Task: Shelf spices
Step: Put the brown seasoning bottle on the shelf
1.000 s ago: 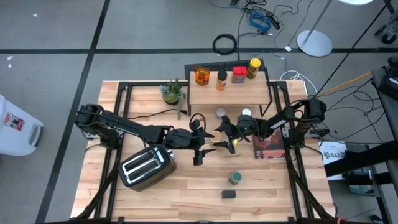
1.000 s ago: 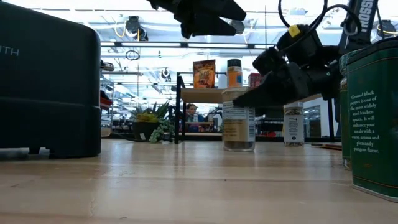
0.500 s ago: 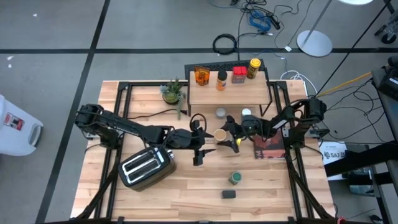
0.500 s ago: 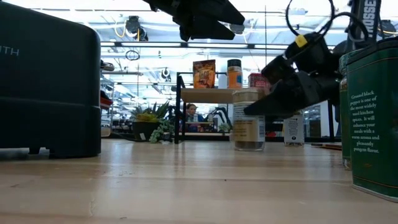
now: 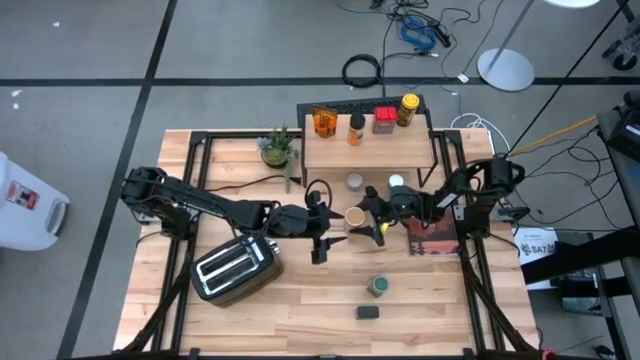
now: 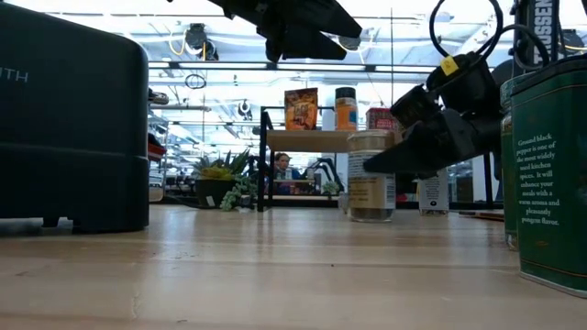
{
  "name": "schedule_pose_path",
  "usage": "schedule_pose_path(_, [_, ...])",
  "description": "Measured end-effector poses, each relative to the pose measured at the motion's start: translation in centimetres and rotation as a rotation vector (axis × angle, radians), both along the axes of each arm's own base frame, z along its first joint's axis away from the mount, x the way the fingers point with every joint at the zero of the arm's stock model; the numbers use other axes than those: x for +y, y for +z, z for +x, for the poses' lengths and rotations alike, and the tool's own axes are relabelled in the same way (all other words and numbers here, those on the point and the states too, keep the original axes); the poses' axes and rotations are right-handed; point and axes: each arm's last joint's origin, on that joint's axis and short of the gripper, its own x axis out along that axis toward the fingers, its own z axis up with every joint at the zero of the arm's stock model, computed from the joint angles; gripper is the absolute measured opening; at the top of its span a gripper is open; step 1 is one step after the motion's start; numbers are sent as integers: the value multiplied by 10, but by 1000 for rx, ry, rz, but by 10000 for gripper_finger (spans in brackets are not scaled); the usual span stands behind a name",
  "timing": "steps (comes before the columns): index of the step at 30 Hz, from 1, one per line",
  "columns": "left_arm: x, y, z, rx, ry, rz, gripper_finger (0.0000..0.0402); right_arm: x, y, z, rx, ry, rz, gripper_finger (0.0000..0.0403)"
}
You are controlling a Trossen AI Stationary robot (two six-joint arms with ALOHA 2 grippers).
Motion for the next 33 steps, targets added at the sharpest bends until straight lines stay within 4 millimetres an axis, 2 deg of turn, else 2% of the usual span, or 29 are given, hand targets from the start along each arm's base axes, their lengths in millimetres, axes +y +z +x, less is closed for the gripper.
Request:
schedule_pose_path(26, [0,-1,0,11,-16,-8,272,4,-8,3,79,-3,9,295])
schedule_pose_path(33, [-1,-2,-1,21,-23,-14,272,3,-10,3,94,-46,-21,273])
